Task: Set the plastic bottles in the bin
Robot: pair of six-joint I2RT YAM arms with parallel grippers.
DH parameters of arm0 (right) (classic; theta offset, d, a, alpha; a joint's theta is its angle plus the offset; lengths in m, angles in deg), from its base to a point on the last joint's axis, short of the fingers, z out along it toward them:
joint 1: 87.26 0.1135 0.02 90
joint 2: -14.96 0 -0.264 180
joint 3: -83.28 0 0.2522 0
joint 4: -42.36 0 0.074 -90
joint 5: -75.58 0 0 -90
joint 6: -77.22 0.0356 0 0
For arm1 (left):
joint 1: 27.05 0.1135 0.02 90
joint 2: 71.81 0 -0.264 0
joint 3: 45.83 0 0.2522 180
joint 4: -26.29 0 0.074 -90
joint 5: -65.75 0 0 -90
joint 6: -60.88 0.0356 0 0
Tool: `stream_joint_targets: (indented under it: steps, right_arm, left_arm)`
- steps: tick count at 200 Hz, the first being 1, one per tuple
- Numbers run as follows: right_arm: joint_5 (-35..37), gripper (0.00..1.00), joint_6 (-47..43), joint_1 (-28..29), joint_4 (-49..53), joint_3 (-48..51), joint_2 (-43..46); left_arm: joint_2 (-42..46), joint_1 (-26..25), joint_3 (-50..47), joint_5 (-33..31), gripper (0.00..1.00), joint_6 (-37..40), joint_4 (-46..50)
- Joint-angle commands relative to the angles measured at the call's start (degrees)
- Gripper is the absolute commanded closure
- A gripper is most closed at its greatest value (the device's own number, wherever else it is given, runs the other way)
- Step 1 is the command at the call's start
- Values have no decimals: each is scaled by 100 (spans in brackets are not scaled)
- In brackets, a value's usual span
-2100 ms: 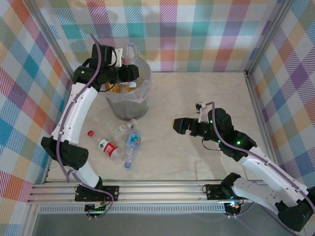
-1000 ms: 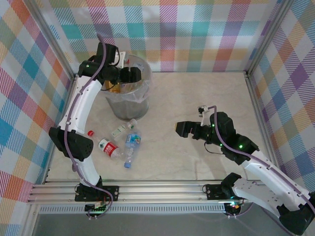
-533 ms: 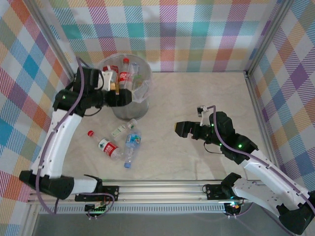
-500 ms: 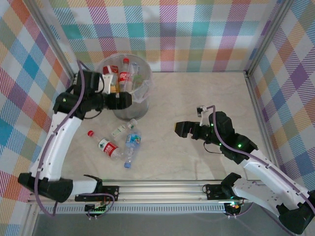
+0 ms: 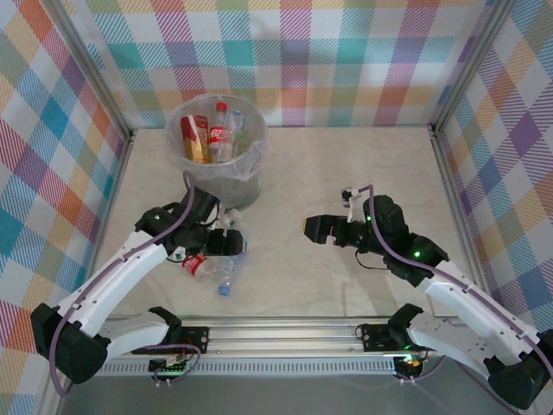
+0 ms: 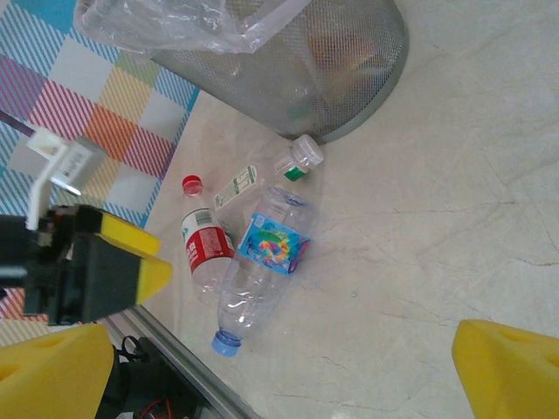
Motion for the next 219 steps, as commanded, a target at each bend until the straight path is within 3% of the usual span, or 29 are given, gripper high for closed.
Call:
stream_joint_targets:
  steps: [1, 107, 151, 219]
  right_arm:
    - [-127, 0, 19, -33, -115, 59, -42]
    - [-114, 0, -1, -36, -115, 75, -113]
    - [-89, 0, -10, -33, -92, 81, -129]
    - [-53, 0, -47, -33, -17, 69, -129]
  left_arm:
    - [60, -190, -327, -241, 12, -319, -472]
    - [-718, -431, -1269, -864, 16, -452, -1799]
    - [-1169, -431, -1411, -643, 23, -359, -2362]
    - [-1583, -432, -1491, -603, 20, -302, -2608]
